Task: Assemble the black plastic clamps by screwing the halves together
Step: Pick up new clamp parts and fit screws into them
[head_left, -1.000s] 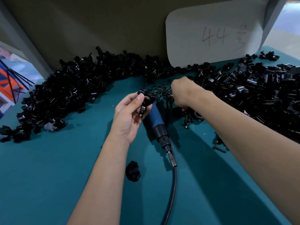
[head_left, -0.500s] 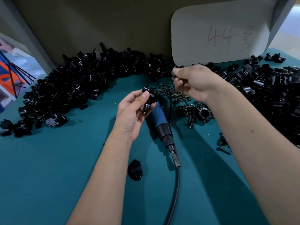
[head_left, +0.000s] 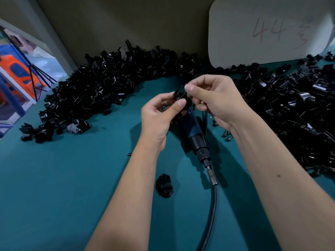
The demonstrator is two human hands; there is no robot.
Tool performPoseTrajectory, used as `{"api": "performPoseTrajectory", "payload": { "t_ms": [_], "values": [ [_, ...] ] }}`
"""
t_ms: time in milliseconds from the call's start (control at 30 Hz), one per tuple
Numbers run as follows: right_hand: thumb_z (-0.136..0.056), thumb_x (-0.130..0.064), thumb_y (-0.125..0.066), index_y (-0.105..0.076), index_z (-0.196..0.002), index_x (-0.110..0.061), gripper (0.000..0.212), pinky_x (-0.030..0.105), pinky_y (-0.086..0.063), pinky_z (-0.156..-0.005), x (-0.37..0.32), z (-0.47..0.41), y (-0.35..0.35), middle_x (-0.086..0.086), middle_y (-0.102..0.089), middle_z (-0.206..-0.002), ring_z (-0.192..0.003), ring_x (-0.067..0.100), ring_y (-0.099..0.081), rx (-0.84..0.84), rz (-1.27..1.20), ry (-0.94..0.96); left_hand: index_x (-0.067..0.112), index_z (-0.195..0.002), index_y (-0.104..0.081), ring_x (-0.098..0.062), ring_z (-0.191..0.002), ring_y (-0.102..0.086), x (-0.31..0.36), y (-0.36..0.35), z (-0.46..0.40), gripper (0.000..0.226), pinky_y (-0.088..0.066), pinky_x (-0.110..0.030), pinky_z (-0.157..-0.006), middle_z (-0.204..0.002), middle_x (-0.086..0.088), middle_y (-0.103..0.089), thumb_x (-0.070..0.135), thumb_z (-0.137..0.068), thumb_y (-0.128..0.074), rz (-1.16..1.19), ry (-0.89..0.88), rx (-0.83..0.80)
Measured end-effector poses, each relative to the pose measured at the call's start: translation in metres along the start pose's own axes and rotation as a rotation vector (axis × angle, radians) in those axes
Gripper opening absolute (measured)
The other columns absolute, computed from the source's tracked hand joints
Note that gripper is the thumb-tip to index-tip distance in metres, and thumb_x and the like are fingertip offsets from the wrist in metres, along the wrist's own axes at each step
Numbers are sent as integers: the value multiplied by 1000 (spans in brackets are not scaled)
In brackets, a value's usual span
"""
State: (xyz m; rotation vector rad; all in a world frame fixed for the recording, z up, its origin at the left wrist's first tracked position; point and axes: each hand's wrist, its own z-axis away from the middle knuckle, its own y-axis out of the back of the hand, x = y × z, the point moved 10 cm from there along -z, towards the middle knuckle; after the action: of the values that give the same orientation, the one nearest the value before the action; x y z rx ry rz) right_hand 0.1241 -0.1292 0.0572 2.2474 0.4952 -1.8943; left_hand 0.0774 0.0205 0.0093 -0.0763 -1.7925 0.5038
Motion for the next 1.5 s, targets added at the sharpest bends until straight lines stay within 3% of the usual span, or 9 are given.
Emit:
{"api": "performPoseTrajectory", "payload": {
  "t_ms": [133, 333, 533, 667, 800, 933, 1033, 1167, 1500],
  "values": [
    [-90, -8, -79, -71, -78, -7, 15, 21, -37, -44, -1, 1, 2, 6, -60, -63, -53, 13, -47, -7, 108, 48, 11, -97, -77, -18, -83, -70, -1, -3, 0, 21, -60, -33, -78, -87, -2, -75, -1, -80, -82, -73, -28, -40],
    [-83, -25, -87, -73, -69, -17, 22, 14, -36, -46, -17, 3, 0, -10, -60, -53, -43, 2, -48, 26, 500, 202, 3, -101, -75, -16, -80, -71, -1, 1, 0, 20, -59, -30, -74, -87, -3, -76, -3, -82, -81, -134, -35, -34],
    [-89, -36, -81, -70, -88, -9, 30, 14, -34, -43, -3, 3, 12, 0, -57, -51, -38, 3, -44, 116, 409, 145, 13, -94, -77, -25, -89, -71, -6, 0, 3, 22, -60, -33, -78, -97, -12, -74, 17, -73, -83, 25, 99, 4],
    [-87, -48, -80, -56, -70, -10, 48, 23, -37, -48, 2, 4, 30, 11, -59, -54, -43, 9, -41, 306, 431, 128, 9, -99, -72, -19, -84, -73, -19, -5, 6, 7, -60, -23, -75, -97, -10, -78, 12, -93, -71, 190, 256, 13],
    [-86, -29, -86, -66, -71, -13, 29, 24, -38, -44, 21, 1, 28, -2, -59, -53, -45, 11, -43, 255, 193, -23, 8, -99, -70, -16, -77, -73, -20, -5, 8, 6, -60, -21, -73, -92, -7, -77, 11, -93, -71, 251, 300, 10],
    [-86, -5, -82, -68, -84, -10, 15, 21, -47, -50, 30, 1, 26, -2, -64, -61, -52, 9, -53, 216, 25, -113, 6, -105, -65, -15, -75, -71, -18, -6, 7, 31, -58, -20, -70, -93, -9, -76, 8, -76, -78, 283, 302, 2],
    [-91, -6, -77, -71, -85, -7, 9, 22, -49, -52, 26, 1, 32, -1, -64, -63, -55, 9, -55, 253, 17, -94, 6, -104, -64, -15, -74, -71, -19, -7, 7, 38, -58, -19, -69, -93, -9, -75, 7, -70, -80, 278, 307, 7],
    [-100, -15, -68, -75, -86, -3, 19, 22, -45, -48, 21, 2, 27, 1, -65, -63, -53, 9, -53, 210, 26, -55, 5, -112, -61, -15, -75, -71, -20, -8, 7, 45, -58, -19, -69, -91, -8, -75, 5, -71, -80, 269, 312, 11],
    [-96, -14, -73, -78, -89, 1, 17, 21, -40, -44, 11, 3, 11, 3, -61, -61, -52, 10, -48, 133, 52, 52, 6, -106, -63, -10, -70, -69, -21, -11, 10, 22, -57, -17, -68, -86, -5, -74, -2, -88, -73, 266, 327, -9]
  ]
}}
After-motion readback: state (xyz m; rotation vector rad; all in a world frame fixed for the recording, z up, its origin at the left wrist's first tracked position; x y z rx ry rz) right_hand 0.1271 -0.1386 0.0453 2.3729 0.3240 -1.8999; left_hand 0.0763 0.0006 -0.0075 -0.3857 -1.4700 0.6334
